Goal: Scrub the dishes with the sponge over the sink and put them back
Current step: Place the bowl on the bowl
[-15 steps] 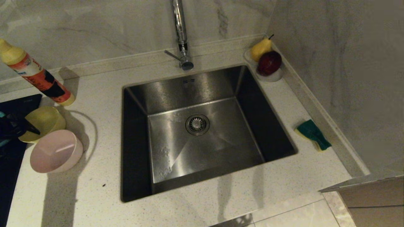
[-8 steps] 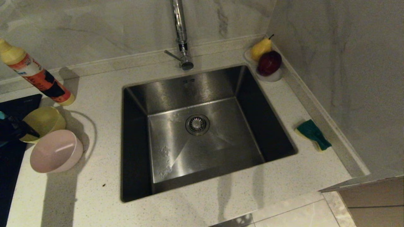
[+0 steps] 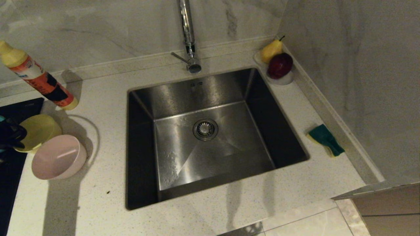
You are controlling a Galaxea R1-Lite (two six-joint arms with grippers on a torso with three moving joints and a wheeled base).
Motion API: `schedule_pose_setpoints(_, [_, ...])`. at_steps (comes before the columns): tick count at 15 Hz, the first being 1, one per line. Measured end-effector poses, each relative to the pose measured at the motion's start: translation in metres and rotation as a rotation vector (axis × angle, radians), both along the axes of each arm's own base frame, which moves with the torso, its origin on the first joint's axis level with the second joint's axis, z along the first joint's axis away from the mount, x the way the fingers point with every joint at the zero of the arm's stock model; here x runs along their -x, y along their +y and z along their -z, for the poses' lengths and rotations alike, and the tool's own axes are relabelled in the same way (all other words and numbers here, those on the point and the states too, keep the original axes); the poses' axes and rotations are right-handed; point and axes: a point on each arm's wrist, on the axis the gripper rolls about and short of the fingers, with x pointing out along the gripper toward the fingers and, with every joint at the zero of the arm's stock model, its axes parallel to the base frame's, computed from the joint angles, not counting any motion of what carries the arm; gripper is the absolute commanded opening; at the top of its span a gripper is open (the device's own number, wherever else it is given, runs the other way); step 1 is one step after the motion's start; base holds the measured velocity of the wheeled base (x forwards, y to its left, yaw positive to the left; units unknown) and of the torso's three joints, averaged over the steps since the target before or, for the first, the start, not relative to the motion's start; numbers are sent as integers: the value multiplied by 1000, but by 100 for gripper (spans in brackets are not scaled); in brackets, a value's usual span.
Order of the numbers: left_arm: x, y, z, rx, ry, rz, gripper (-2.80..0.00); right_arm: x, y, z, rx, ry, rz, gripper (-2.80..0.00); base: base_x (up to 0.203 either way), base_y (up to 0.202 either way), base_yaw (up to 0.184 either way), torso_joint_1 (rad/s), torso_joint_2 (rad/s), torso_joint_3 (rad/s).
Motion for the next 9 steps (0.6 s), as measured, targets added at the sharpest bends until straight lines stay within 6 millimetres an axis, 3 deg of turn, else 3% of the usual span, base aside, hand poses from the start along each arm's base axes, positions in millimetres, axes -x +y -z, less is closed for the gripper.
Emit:
schedule_pose_setpoints(5, [0, 2, -8, -17, -23, -6, -280, 0, 0, 0, 0, 0, 0, -280, 0, 0, 0, 0, 0, 0])
schedule_pose_setpoints(9, [0, 3, -27, -54, -80, -13, -280, 0, 0, 0, 0, 0, 0, -280, 0, 0, 0, 0, 0, 0])
